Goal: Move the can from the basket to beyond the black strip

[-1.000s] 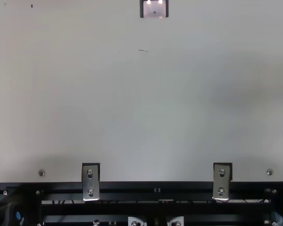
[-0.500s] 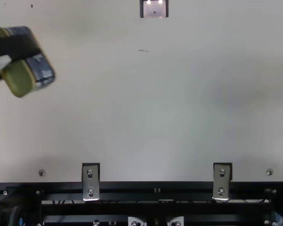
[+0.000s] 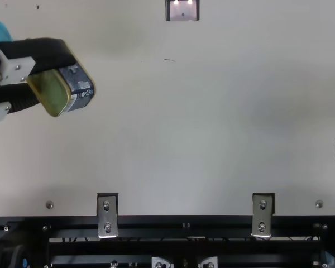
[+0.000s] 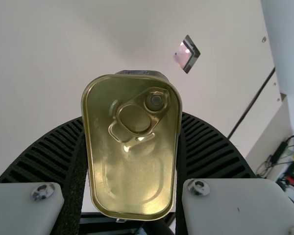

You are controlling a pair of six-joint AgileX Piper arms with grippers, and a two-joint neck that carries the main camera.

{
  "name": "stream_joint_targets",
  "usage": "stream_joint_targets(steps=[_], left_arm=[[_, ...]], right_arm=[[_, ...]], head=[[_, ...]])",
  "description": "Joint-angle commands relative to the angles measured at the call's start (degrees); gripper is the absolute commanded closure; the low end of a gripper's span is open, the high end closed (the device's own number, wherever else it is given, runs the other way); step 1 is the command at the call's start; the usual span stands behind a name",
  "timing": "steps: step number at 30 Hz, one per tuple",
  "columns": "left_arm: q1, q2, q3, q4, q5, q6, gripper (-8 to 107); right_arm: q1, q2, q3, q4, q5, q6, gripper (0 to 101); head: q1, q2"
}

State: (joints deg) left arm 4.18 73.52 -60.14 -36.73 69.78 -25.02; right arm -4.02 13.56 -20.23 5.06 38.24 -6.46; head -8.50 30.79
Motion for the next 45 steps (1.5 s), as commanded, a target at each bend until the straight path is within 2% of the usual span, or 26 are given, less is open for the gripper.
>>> stream_joint_targets(steps=[1, 13, 34, 39, 45], left_arm=[[0.28, 0.3, 0.36, -1.94, 0.12, -0.37, 89], [1.85, 0.7, 2.29, -9.86, 0.12, -3.45, 89], [2.08, 0.76, 2.45, -9.93, 0.12, -2.98, 89], [-0.2, -0.36, 1.51, -5.54, -2.9, -3.36, 89], [-6.49, -2.67, -0.13, 1.69, -9.98, -4.64, 89]], right_arm=[[0.0, 0.0, 0.0, 0.0, 0.0, 0.0, 0], [0.0, 0.0, 0.0, 0.0, 0.0, 0.0, 0], [0.0, 0.0, 0.0, 0.0, 0.0, 0.0, 0], [0.0, 0.0, 0.0, 0.0, 0.0, 0.0, 0], [0.0, 0.0, 0.0, 0.0, 0.0, 0.0, 0]], head=[[-1.49, 0.86], [-1.49, 0.86], [-1.49, 0.86], [-1.49, 0.86], [-1.49, 0.86]])
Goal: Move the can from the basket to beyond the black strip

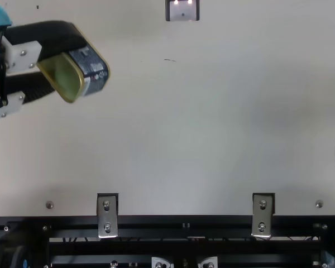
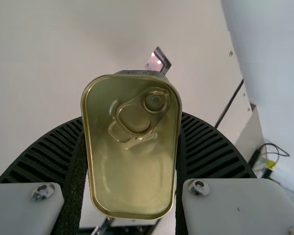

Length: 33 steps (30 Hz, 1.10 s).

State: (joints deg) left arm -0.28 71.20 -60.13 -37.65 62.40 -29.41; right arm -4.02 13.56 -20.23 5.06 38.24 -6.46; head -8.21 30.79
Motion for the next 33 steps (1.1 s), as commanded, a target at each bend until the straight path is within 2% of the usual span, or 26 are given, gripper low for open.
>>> stream_joint_targets(steps=[1, 10, 21, 27, 33], left_arm=[[-3.36, -0.76, -0.36, 4.0, -4.03, -0.65, 89], [-17.1, -3.14, -0.81, 19.45, -17.41, -6.98, 89], [-30.79, -0.07, 1.43, 38.43, -30.28, -18.83, 89], [-34.4, 2.62, 2.44, 43.87, -34.89, -24.86, 89], [-35.98, 5.24, 3.34, 44.36, -39.56, -27.87, 89]], right_arm=[[0.0, 0.0, 0.0, 0.0, 0.0, 0.0, 0], [0.0, 0.0, 0.0, 0.0, 0.0, 0.0, 0], [0.0, 0.0, 0.0, 0.0, 0.0, 0.0, 0], [0.0, 0.0, 0.0, 0.0, 0.0, 0.0, 0], [0.0, 0.0, 0.0, 0.0, 0.0, 0.0, 0]], head=[[-1.79, 0.86], [-1.79, 0.86], [-1.31, -0.94], [-1.13, -5.22], [-0.71, -10.45]])
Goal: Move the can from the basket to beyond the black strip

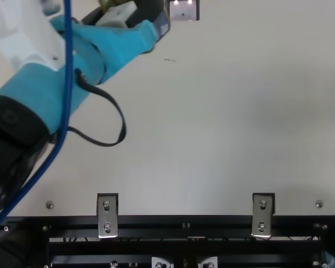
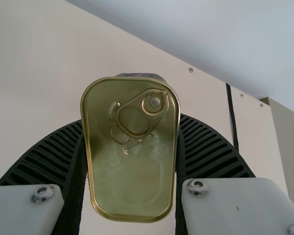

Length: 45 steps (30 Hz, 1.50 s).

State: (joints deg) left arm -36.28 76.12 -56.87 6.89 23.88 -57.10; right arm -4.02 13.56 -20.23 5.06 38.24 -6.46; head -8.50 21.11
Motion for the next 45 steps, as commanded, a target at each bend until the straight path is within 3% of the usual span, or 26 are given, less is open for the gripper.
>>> stream_joint_targets(steps=[1, 15, 32, 45], left_arm=[[-0.1, 0.75, 0.19, -0.43, -1.85, -0.26, 89], [1.33, 8.03, -0.35, -0.85, -10.61, 3.13, 89], [2.48, 10.0, -0.99, -2.26, -12.56, 7.22, 89], [3.95, 10.98, 2.09, -2.5, -22.57, 12.9, 89]], right_arm=[[0.0, 0.0, 0.0, 0.0, 0.0, 0.0, 0], [0.0, 0.0, 0.0, 0.0, 0.0, 0.0, 0], [0.0, 0.0, 0.0, 0.0, 0.0, 0.0, 0], [0.0, 0.0, 0.0, 0.0, 0.0, 0.0, 0]], head=[[-0.31, -1.53], [0.92, -6.49], [0.92, -6.49], [0.92, -6.49]])
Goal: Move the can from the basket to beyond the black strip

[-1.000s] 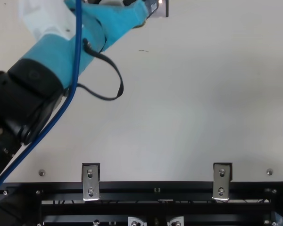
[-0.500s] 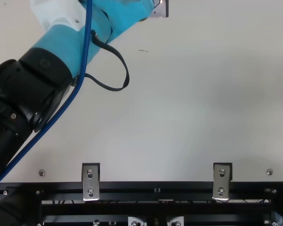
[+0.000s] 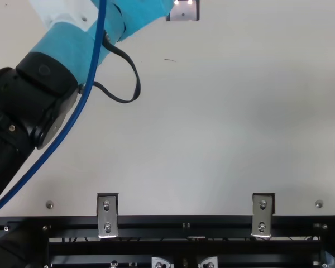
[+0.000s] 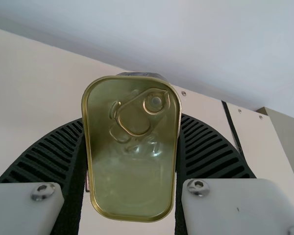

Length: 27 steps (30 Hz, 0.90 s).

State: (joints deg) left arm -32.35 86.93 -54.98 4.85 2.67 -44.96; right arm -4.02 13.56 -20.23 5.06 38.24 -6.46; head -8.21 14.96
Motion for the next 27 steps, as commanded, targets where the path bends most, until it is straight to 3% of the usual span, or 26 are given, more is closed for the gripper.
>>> stream_joint_targets(steps=[1, 10, 16, 27], left_arm=[[-0.02, 0.31, 0.55, -0.78, -2.18, 1.38, 89], [-0.15, 3.52, 3.05, -7.63, -9.19, 13.63, 89], [-1.73, 6.53, 4.09, -16.5, -14.81, 25.51, 89], [-10.3, 12.59, 3.4, -35.01, -24.08, 46.76, 89]], right_arm=[[0.0, 0.0, 0.0, 0.0, 0.0, 0.0, 0], [0.0, 0.0, 0.0, 0.0, 0.0, 0.0, 0], [0.0, 0.0, 0.0, 0.0, 0.0, 0.0, 0], [0.0, 0.0, 0.0, 0.0, 0.0, 0.0, 0]], head=[[0.62, -0.33], [0.62, -0.33], [0.62, -0.33], [0.62, -0.33]])
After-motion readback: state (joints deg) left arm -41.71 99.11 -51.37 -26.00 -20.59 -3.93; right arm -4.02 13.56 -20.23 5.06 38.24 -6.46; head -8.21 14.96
